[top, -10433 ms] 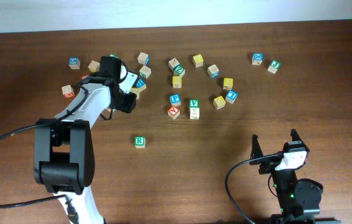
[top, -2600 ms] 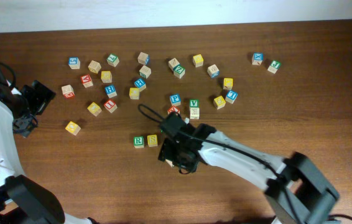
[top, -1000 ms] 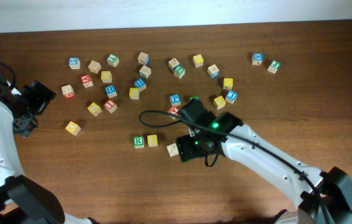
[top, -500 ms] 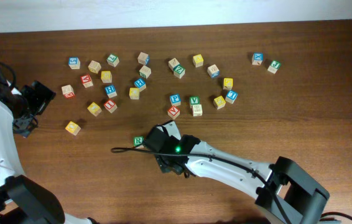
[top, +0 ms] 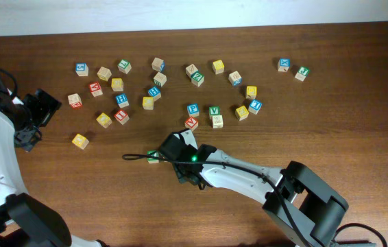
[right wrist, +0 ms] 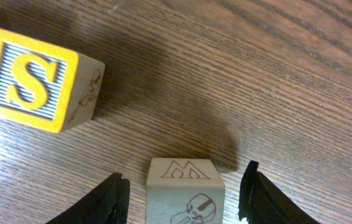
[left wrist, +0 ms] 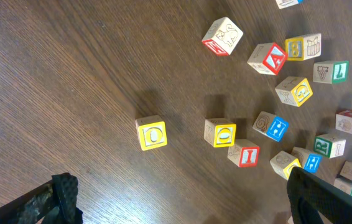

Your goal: Spell out RSS

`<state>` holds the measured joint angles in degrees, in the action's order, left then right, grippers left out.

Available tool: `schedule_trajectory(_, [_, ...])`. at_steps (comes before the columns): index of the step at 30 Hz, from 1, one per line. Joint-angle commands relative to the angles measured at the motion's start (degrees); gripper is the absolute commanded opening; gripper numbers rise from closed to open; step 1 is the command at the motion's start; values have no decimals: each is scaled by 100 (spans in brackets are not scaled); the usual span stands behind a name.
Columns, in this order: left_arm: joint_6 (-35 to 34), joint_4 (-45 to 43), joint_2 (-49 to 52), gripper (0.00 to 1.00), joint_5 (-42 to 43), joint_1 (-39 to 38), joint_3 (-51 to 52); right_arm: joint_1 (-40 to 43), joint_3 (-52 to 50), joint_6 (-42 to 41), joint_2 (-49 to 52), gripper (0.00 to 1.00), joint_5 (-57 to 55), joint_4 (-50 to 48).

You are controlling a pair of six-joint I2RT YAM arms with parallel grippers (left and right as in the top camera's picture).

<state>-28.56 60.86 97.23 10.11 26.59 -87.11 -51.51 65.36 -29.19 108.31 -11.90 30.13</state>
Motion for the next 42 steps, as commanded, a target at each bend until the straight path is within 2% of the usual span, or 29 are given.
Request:
schedule_trajectory(1, [-70, -9, -7, 99, 17, 7, -4, 22, 44, 46, 87, 38, 35, -9])
schedule_trajectory(3, [-70, -9, -7, 99, 20, 7, -4, 22, 44, 44, 87, 29, 33, -22])
schedule_trajectory(6, [-70, -9, -7, 99, 20, 7, -4, 199, 55, 46, 28, 27, 476, -15])
schedule_trajectory(9, [-70, -9, -7, 99, 17, 4, -4, 994, 57, 48, -278, 26, 2116, -13])
schedule_trajectory(13, [-70, -9, -7, 99, 17, 7, -4, 2166, 52, 529, -337, 25, 4575, -44])
schedule_trajectory(16, [-70, -9, -7, 99, 17, 7, -4, 2739, -127, 879, -275, 25, 5595, -90])
schedule_trajectory(17, [-70, -9, -7, 99, 20, 7, -4, 2850, -278, 1043, -260, 25, 5967, -254])
schedule_trajectory(18, [-70, -9, -7, 99, 17, 7, -4, 3027, -671, 1040, -184, 25, 6798, -1067])
schedule_trajectory(22, [-70, -9, -7, 99, 17, 7, -4, 3128, -933, 857, 50, 25, 7263, -1558])
schedule_trajectory(28, [-70, -9, -7, 99, 20, 7, -4, 3091, -955, 81, 997, 26, 7228, -2157])
schedule_trajectory(30, [-70, -9, -7, 99, 20, 7, -4, 3080, -957, -7, 1113, 32, 7010, -2070])
schedule_trajectory(32, [-70, -9, -7, 99, 17, 7, -4, 3095, -955, -7, 1110, 34, 6601, -1954])
schedule_trajectory(34, [-70, -9, -7, 99, 17, 7, -4, 3180, -949, 2, 1099, 44, 6441, -1895])
schedule_trajectory(35, [-70, -9, -7, 99, 17, 7, -4, 3215, -929, 22, 1099, 44, 6345, -1867])
schedule_trajectory(36, [-70, -9, -7, 99, 17, 7, -4, 3276, -874, 22, 1084, 44, 6039, -1683])
schedule_trajectory(40, [-70, -9, -7, 99, 17, 7, -4, 3432, -267, 540, 678, 44, 4236, 212])
schedule_trajectory(42, [-70, -9, -7, 99, 20, 7, -4, 3394, 111, 848, 249, 44, 3919, 990])
